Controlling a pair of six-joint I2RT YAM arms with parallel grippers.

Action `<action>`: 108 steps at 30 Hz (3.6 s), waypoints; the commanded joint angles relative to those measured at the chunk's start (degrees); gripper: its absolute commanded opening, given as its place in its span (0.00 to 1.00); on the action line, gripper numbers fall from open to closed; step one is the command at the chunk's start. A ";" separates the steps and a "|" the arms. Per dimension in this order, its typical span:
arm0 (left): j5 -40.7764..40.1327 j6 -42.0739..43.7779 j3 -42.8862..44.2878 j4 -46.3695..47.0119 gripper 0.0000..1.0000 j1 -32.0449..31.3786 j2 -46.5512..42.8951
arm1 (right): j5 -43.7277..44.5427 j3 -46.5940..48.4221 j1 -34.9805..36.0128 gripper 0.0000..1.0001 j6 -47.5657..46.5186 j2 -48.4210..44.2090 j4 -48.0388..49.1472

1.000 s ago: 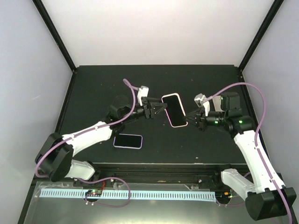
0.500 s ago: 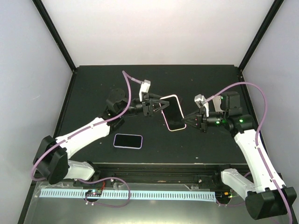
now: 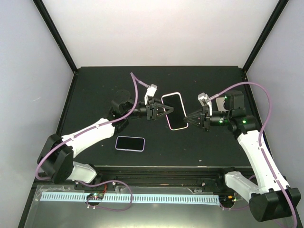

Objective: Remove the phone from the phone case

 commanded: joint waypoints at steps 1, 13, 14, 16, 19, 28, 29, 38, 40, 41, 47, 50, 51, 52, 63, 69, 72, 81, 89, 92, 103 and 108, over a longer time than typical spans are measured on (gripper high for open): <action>2.13 -1.08 0.30 3.40 0.26 0.81 0.25 | -2.66 0.19 0.14 0.01 0.23 0.08 3.29; 4.17 -0.70 1.23 1.93 0.08 3.30 -0.68 | -1.62 -0.27 0.07 0.04 -1.35 -1.13 2.19; 4.74 -0.60 1.38 1.86 0.07 3.63 -0.97 | -1.81 0.25 0.07 0.12 -2.55 -1.01 0.83; 6.38 -0.24 2.08 1.65 0.07 4.10 -1.15 | -1.81 2.28 0.06 0.29 -9.23 -0.55 -4.17; 8.83 1.02 3.34 0.55 0.06 4.71 -1.73 | 0.46 6.43 0.07 0.42 -21.25 0.90 -14.19; 16.00 7.55 6.03 -4.58 0.02 6.05 -6.98 | 4.17 9.62 3.93 0.49 -39.30 2.19 -26.08; 16.56 8.26 6.28 -5.23 0.01 6.10 -7.53 | 5.06 9.54 5.17 0.48 -38.17 1.96 -24.90; 18.88 11.43 6.48 -7.98 0.01 6.04 -9.25 | 6.65 10.04 13.30 0.45 -34.98 0.87 -21.95; 19.22 11.47 6.38 -7.56 0.02 5.89 -9.30 | 6.91 10.70 15.05 0.44 -34.79 1.14 -22.21; 19.24 11.53 6.31 -7.54 0.02 5.84 -9.32 | 7.04 10.96 15.81 0.42 -34.31 1.31 -22.02; 19.39 11.64 6.20 -7.64 0.02 5.68 -9.19 | 7.79 11.25 18.08 0.35 -30.09 1.02 -18.71; 19.53 11.80 6.19 -7.63 0.02 5.37 -8.93 | 8.52 11.44 18.43 0.31 -29.66 1.10 -18.41; 19.58 11.82 6.19 -7.63 0.01 5.30 -8.89 | 8.61 11.52 18.43 0.30 -29.72 1.19 -18.37; 19.67 11.84 6.19 -7.66 0.01 5.21 -8.89 | 8.72 11.53 18.48 0.30 -29.68 1.22 -18.35; 22.11 12.61 6.44 -8.06 0.01 3.77 -9.19 | 8.70 11.77 18.59 0.17 -31.61 1.68 -18.98; 23.03 12.03 6.72 -8.16 0.02 3.33 -8.38 | 11.12 12.76 18.69 0.05 -37.66 1.77 -22.90; 23.71 11.78 6.91 -8.16 0.02 2.78 -7.97 | 12.17 12.60 18.70 0.02 -38.57 1.49 -22.77; 21.35 15.29 7.49 -12.35 0.02 2.55 -7.85 | 9.58 12.25 18.70 0.33 -37.22 1.01 -23.20; 20.53 16.53 7.79 -13.73 0.02 2.58 -7.66 | 9.68 11.87 19.44 0.34 -33.61 1.72 -21.83; 20.19 16.83 7.78 -13.86 0.02 2.60 -7.74 | 10.03 11.38 19.86 0.37 -32.34 1.68 -20.51; 19.96 16.32 7.87 -14.22 0.02 2.69 -7.94 | 11.41 11.19 21.57 0.27 -33.43 1.46 -20.25; 21.66 12.23 8.52 -12.51 0.01 2.69 -6.72 | 13.22 11.39 22.92 0.22 -38.51 1.59 -22.24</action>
